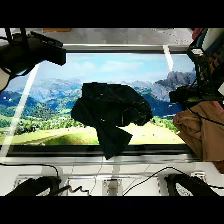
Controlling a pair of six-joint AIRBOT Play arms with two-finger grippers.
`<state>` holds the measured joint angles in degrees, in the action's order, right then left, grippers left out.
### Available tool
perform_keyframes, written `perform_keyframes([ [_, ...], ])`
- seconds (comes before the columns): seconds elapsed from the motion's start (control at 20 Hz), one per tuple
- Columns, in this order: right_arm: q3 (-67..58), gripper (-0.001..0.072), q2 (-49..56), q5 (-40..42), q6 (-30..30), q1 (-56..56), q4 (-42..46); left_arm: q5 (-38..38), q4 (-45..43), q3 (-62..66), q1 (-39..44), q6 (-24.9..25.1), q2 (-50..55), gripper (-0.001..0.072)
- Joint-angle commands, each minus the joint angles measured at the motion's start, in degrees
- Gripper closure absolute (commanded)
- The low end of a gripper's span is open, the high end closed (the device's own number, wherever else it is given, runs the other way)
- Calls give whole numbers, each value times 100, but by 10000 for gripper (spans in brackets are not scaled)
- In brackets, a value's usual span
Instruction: Fold the clothes and pants, and hang the long-sleeved shirts on hangers.
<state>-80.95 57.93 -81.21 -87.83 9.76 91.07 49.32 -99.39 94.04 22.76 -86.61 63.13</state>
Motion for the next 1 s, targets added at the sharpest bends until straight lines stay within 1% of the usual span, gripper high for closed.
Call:
perform_keyframes([
  [0.0,0,681,-2,0,-2,4,-2,-2,-2,0,0,0,0,488],
  [0.5,0,681,0,76,-2,4,-2,0,-2,0,0,0,0,488],
  [0.65,0,680,20,1086,39,4,66,0,-2,0,0,0,0,488],
  [0.7,0,681,35,1086,-46,4,46,0,-2,0,0,0,0,488],
  [0.8,118,680,50,754,72,-13,186,-2,-2,0,0,-2,0,488],
  [0.95,964,680,42,358,111,-295,214,-2,0,0,0,-2,0,488],
])
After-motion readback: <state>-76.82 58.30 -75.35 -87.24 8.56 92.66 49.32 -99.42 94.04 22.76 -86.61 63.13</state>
